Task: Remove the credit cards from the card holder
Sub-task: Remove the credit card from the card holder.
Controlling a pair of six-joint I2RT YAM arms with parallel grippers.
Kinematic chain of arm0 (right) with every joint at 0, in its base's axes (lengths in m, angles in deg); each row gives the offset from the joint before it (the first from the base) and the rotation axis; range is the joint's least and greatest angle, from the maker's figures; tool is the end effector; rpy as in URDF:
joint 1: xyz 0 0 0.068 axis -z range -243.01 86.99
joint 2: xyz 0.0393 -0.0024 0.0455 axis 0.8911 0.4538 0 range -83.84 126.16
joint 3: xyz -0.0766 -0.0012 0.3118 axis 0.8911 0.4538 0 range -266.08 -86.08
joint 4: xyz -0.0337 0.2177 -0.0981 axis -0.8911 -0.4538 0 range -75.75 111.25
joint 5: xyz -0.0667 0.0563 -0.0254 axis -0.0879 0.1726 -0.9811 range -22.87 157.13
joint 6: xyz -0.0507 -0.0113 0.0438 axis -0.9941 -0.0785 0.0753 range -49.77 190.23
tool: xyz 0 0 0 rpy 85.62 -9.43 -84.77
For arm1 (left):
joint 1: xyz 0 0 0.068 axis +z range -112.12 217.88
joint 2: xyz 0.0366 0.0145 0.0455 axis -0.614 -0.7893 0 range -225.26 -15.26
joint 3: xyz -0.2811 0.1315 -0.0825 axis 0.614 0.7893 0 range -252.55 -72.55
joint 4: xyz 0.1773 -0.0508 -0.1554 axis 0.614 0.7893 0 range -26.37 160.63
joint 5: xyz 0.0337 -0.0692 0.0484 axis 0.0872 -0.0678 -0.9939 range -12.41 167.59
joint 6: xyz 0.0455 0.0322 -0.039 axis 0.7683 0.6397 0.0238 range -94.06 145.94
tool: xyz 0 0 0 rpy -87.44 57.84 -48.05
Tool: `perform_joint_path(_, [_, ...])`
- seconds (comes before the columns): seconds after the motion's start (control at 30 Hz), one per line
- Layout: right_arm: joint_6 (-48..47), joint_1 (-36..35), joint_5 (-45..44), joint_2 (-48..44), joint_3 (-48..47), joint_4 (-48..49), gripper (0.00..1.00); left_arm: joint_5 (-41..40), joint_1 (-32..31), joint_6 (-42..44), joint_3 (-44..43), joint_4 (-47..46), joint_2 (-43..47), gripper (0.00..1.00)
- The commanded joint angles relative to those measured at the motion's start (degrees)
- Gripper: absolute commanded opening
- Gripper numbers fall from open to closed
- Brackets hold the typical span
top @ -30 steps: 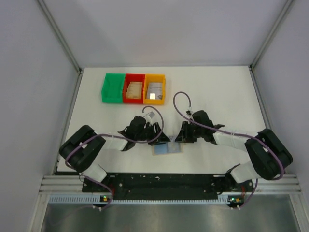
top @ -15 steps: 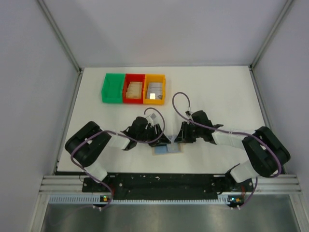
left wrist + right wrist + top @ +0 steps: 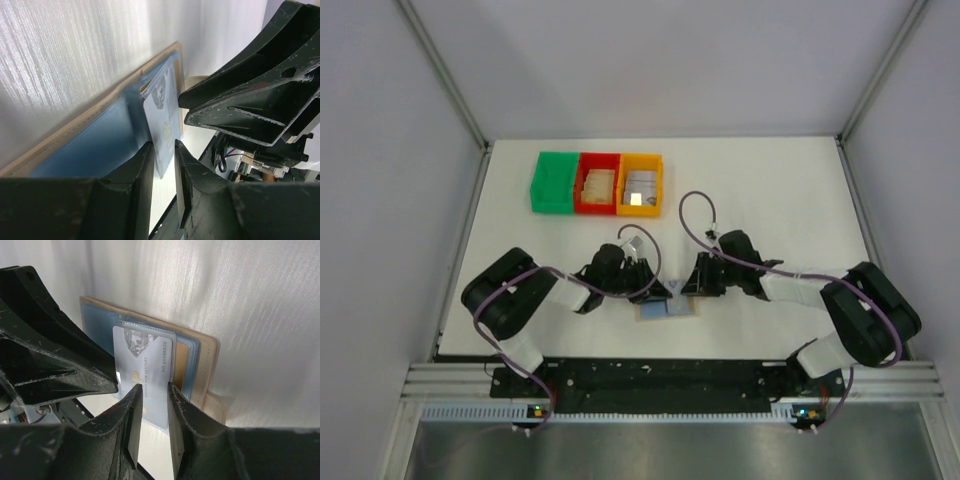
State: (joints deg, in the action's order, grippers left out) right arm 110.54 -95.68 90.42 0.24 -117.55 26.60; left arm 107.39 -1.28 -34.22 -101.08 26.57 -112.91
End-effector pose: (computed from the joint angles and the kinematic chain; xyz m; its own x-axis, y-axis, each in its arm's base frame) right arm 0.2031 0.1558 0.1933 -0.9383 0.1043 -0.3298 -0.1504 0.7357 0.6604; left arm 0.2157 -0.2107 0.1727 -0.9634 -0.1861 -0.1929 0.0782 0.4932 -0.8664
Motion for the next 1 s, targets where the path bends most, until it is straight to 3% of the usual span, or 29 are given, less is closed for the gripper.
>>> perform_joint_path(0.0, [1.0,0.2,1.1,0.7,1.2,2.7,0.27,2.4,-0.3,-2.1,0.7,-8.8,-1.1,0.25])
perform_joint_path(0.3, [2.8,0.2,2.6,1.4,2.3,5.8,0.27,2.0,-0.5,-3.9,2.1,-12.5,-2.5,0.3])
perform_joint_path(0.4, [2.9,0.2,2.7,1.1,2.5,5.9,0.27,2.4,-0.5,-5.1,2.9,-16.4,-3.1,0.23])
perform_joint_path(0.5, [2.8,0.4,3.1,0.0,2.7,5.9,0.27,2.4,-0.4,-5.7,4.2,-19.1,-2.4,0.03])
perform_joint_path(0.53, [2.9,0.6,3.9,-0.4,2.9,6.7,0.26,2.4,-0.3,-5.7,4.6,-19.8,-1.9,0.0])
perform_joint_path(0.67, [4.7,2.3,5.8,-3.0,5.0,10.6,0.27,2.2,0.1,-5.2,6.6,-22.1,-0.1,0.0])
perform_joint_path(0.97, [5.5,4.1,11.2,-5.5,7.5,18.0,0.36,4.1,0.7,-7.9,10.2,-38.5,0.3,0.0])
